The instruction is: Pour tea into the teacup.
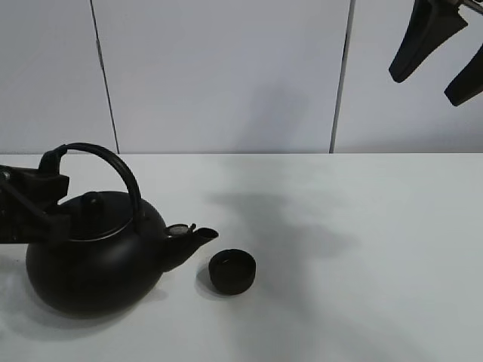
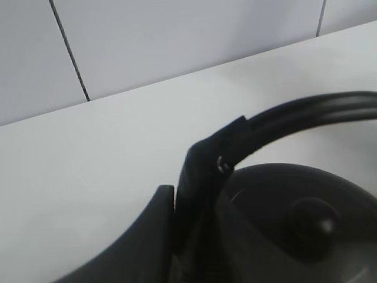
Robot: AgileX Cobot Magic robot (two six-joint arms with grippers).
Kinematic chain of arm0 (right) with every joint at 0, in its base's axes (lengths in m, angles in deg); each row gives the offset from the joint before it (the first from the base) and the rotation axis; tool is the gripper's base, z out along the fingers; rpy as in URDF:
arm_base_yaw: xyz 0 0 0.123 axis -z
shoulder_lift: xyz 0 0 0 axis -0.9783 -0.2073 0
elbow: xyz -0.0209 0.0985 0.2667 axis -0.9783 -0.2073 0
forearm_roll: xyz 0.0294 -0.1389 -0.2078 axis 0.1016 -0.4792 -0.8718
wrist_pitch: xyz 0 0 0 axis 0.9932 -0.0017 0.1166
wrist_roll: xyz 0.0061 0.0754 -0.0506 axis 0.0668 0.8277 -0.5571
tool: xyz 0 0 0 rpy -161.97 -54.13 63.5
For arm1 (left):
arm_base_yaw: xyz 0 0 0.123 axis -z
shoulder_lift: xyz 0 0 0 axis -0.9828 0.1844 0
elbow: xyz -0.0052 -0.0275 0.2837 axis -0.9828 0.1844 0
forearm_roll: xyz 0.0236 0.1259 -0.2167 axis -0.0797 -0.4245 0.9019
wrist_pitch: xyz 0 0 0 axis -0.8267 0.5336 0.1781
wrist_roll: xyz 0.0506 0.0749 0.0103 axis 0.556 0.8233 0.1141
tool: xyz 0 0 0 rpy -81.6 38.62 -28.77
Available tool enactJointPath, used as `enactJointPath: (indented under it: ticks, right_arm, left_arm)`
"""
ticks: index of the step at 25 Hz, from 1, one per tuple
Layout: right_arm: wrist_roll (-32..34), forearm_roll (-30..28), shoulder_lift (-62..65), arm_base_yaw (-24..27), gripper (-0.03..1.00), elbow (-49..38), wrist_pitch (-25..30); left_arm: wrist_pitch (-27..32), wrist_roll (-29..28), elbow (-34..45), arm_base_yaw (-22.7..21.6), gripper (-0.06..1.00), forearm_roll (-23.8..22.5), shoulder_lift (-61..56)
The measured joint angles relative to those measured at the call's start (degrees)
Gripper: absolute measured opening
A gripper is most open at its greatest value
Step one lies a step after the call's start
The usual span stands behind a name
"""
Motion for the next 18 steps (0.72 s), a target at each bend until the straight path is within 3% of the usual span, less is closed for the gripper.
enactJointPath:
  ticks: [18]
  right_arm:
    - [0.0, 0.0, 0.0, 0.0, 0.47, 0.0, -0.9]
  left_arm:
    - [-2.5, 1.3, 0.0, 0.0, 0.12, -1.0, 4.2]
